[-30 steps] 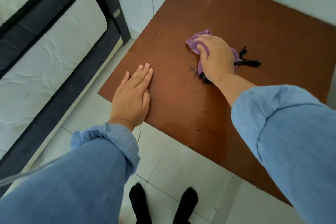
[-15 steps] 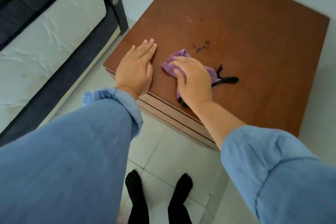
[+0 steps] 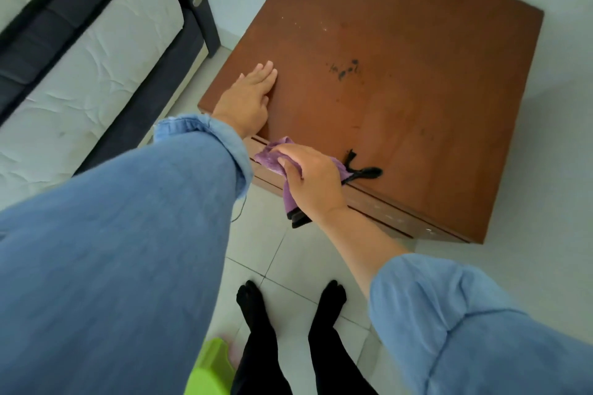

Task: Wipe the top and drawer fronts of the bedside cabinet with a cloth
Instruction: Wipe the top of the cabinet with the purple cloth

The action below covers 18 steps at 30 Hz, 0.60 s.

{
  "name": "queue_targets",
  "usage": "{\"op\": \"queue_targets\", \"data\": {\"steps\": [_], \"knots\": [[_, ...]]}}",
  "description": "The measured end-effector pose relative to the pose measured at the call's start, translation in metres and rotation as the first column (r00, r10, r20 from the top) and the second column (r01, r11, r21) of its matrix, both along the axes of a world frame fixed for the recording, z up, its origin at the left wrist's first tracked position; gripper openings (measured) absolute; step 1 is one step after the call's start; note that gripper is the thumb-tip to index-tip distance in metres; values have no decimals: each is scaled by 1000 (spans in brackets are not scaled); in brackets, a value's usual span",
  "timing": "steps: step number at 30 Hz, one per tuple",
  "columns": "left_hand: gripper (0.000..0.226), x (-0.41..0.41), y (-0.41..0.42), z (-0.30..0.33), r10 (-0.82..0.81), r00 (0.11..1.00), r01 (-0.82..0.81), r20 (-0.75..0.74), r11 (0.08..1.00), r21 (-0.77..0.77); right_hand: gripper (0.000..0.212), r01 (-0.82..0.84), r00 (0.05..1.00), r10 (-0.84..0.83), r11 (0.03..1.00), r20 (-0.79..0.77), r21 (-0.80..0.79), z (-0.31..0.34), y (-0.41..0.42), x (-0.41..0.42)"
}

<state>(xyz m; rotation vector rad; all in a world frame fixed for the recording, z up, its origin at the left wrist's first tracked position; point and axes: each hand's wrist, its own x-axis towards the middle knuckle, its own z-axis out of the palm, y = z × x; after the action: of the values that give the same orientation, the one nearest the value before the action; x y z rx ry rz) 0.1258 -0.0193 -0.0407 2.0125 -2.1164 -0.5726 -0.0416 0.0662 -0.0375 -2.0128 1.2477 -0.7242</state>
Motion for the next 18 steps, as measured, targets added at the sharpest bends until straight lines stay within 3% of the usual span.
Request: {"op": "queue_targets", "data": {"steps": [3, 5, 7, 10, 18], "knots": [[47, 7, -5, 7, 38, 993, -34, -107, 999, 32, 28, 56, 998, -65, 957, 25, 285, 21, -10, 5], [45, 9, -6, 12, 118, 979, -116, -167, 993, 21, 29, 152, 966, -228, 880, 120, 450, 31, -32, 2], [44, 8, -6, 15, 134, 979, -134, -155, 991, 8, 27, 232, 901, -378, 833, 211, 502, 36, -65, -3], [47, 0, -12, 14, 110, 991, -113, -79, 993, -36, 26, 316, 863, -439, 856, 251, 410, 43, -125, -16], [49, -10, -99, -5, 90, 996, -86, 17, 983, -164, 28, 415, 894, -433, 896, 112, 156, 38, -289, -39]]}}
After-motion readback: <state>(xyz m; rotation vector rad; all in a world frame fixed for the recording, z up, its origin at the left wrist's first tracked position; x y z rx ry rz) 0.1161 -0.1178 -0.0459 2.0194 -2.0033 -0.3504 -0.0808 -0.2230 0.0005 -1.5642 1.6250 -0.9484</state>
